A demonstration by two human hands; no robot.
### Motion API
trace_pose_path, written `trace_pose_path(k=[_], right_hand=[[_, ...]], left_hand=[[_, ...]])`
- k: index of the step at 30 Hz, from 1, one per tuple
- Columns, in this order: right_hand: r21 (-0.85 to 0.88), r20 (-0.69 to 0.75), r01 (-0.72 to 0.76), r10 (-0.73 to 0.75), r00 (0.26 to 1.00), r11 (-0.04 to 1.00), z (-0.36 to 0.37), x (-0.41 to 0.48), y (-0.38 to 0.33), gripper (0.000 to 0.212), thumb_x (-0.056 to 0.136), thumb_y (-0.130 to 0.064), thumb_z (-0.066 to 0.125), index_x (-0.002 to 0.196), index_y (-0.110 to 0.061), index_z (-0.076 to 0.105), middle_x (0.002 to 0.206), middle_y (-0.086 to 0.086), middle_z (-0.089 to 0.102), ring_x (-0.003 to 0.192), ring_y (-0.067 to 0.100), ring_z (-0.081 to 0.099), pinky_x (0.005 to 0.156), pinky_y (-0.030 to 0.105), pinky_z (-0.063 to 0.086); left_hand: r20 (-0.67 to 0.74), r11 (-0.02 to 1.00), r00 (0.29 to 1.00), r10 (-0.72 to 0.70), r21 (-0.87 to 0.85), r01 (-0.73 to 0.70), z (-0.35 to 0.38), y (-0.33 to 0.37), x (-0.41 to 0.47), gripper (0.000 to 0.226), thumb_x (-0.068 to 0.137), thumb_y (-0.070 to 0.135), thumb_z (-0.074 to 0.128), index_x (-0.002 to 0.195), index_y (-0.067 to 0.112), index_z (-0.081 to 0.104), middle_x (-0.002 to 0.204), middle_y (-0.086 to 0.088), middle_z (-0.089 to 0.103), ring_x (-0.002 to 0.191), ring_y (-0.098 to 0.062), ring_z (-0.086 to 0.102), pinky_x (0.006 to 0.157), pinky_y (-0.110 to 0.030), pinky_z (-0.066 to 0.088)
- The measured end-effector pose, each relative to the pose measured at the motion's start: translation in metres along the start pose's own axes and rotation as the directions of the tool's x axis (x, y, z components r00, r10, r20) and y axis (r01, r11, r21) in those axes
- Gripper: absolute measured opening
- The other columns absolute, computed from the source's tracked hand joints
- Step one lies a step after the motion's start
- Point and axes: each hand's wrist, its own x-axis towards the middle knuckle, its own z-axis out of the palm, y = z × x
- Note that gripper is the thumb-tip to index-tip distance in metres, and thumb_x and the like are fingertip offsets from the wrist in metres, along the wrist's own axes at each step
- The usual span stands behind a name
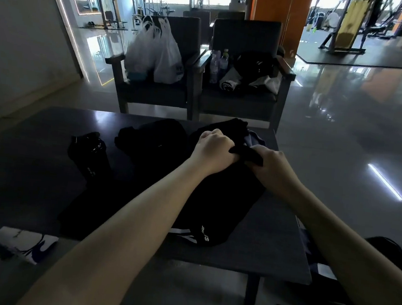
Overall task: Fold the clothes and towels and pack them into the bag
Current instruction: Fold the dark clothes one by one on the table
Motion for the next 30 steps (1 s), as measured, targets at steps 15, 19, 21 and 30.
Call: trace_pose_path(k=[15,19,21,30], right_hand=[[-0.02,0.076,-0.129,0.13,0.989,0.991,-0.043,-0.017,0.017,0.013,0.086,-0.004,0.057,0.09,-0.006,0.069,0.08,0.011,0.066,0.075,0.022,0.061,0.068,0.03,0.047],[0.022,0.137,-0.335,0.329,0.934,0.942,-0.04,-0.041,0.046,0.012,0.085,-0.002,0.057,0.081,-0.006,0.067,0.067,0.008,0.057,0.057,0.014,0.049,0.047,0.014,0.033],[-0.005,0.185,-0.445,0.438,0.88,0.896,-0.033,-0.055,0.068,0.012,0.084,-0.001,0.056,0.075,-0.003,0.064,0.068,0.009,0.056,0.058,0.016,0.048,0.046,0.017,0.034],[-0.205,0.457,-0.657,0.664,0.591,0.726,0.005,-0.091,0.114,0.013,0.081,-0.023,0.065,0.081,-0.01,0.062,0.085,0.008,0.062,0.074,0.02,0.058,0.062,0.025,0.044]], left_hand=[[0.198,0.934,0.975,-0.1,0.357,0.024,-0.019,-0.025,-0.001,0.023,0.084,0.044,0.058,0.092,0.024,0.067,0.105,0.004,0.054,0.114,-0.02,0.038,0.1,-0.037,0.028],[0.226,0.97,0.958,-0.175,0.207,0.128,-0.011,-0.036,-0.004,0.012,0.084,0.033,0.064,0.085,0.021,0.066,0.089,0.004,0.061,0.096,-0.019,0.058,0.094,-0.04,0.038],[0.266,0.981,0.944,-0.195,0.076,0.181,-0.001,-0.032,-0.005,0.012,0.083,0.029,0.068,0.086,0.018,0.066,0.09,0.001,0.062,0.09,-0.02,0.061,0.086,-0.041,0.05],[0.293,0.946,0.941,-0.169,-0.218,0.238,0.063,0.008,0.011,0.029,0.09,0.028,0.063,0.114,0.012,0.06,0.108,-0.008,0.064,0.094,-0.022,0.062,0.086,-0.038,0.053]])
